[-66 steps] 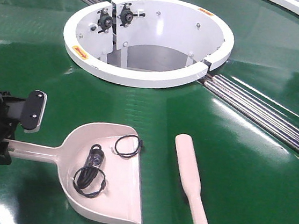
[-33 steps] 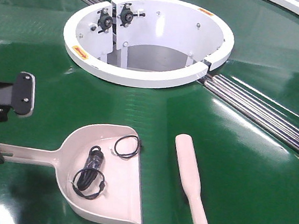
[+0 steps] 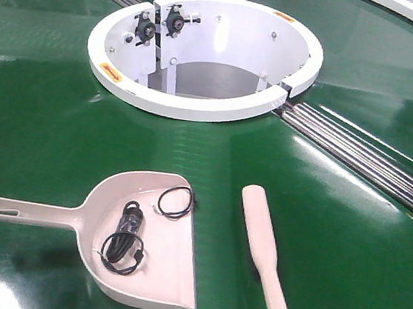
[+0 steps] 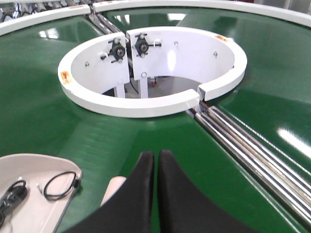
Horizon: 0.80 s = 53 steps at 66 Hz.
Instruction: Clean and inspect green conveyor with broom and dustpan
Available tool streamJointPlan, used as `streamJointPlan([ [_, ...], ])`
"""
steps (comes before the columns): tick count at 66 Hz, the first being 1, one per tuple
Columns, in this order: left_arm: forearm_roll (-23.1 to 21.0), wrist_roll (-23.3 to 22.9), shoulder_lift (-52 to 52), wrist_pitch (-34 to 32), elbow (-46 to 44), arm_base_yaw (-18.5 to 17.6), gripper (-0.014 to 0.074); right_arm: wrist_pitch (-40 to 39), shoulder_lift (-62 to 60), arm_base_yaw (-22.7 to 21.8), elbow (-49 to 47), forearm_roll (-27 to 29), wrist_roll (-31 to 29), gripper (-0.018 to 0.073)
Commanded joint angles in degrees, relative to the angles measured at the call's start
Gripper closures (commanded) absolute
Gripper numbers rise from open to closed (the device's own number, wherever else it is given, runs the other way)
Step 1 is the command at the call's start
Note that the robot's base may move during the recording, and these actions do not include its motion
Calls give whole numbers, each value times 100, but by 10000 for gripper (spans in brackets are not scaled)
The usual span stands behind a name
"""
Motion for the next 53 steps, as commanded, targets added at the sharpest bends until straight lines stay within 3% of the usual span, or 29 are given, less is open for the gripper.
streamJointPlan([
  [1, -36, -507, -400, -829, -142, -32, 473, -697, -155, -8, -129, -6, -38, 564],
  [6, -36, -766, -689, -1134, -142, -32, 624, -1069, -363, -8, 112, -6, -135, 564],
  [14, -220, -1123, -1083, -1352, -44, -32, 621, -1589, -704, -8, 851, -6, -285, 564],
  [20, -667, -1112, -1528, -1807, 453, -32, 621, -1976, -930, -8, 1454, -6, -285, 564],
  [34, -1901, -668, -2843, -2991, 2461, -32, 621, -2470, -1095, -8, 2318, 10, -265, 564],
  [44, -2330, -677, -3549, -3260, 3575, -32, 621, -2431, -1095, -8, 2507, 10, -265, 564],
  [53, -2330, -671, -3942, -3483, 3956, -32, 621, -2437, -1095, -8, 2507, 10, -265, 564],
])
